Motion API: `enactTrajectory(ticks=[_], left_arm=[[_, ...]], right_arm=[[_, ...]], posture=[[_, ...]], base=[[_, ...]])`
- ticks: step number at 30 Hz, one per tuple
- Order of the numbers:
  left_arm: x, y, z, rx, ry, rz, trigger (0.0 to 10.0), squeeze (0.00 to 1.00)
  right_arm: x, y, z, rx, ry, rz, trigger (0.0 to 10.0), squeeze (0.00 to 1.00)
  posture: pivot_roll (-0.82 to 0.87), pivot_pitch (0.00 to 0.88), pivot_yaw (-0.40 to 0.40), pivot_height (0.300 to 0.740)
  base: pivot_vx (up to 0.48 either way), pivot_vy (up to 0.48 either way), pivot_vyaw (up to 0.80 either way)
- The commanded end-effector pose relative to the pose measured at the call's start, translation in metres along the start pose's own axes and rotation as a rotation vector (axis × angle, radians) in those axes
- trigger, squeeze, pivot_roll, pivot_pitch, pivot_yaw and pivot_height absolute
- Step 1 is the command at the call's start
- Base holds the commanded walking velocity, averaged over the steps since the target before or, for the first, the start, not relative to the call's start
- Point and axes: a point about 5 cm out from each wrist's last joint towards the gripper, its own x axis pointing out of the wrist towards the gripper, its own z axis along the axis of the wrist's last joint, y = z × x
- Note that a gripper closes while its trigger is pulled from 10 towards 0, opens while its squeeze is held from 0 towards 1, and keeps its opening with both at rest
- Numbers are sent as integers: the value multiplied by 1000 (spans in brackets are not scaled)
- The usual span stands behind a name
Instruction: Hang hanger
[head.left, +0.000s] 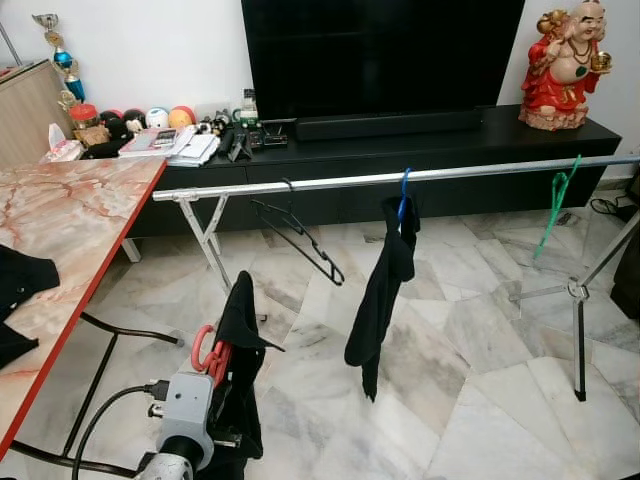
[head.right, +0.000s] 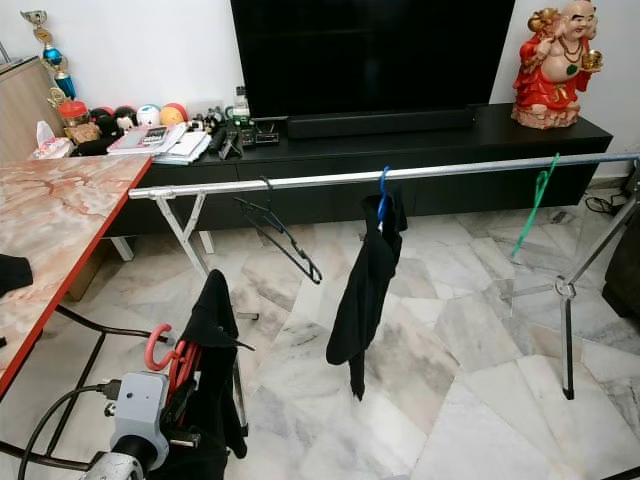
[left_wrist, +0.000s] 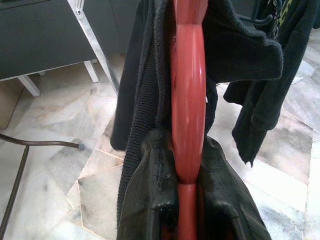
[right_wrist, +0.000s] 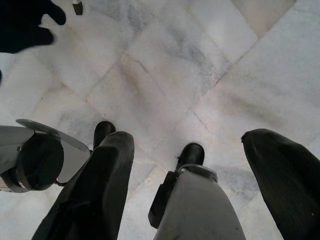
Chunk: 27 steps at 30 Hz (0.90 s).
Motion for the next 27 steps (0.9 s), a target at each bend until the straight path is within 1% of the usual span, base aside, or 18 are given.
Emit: enactTrajectory(ticks=[1, 27], left_arm=[[2, 1, 9, 7, -48, 0, 10000, 0], [4, 3, 14, 5, -58, 0, 10000, 0]], right_arm=[[0, 1, -1, 11, 0, 0, 10000, 0], [0, 1, 0, 21, -10, -2, 10000, 0]], posture=[[56, 18, 68, 740], [60, 25, 69, 740]], base=[[0, 0, 0], [-261, 0, 0]])
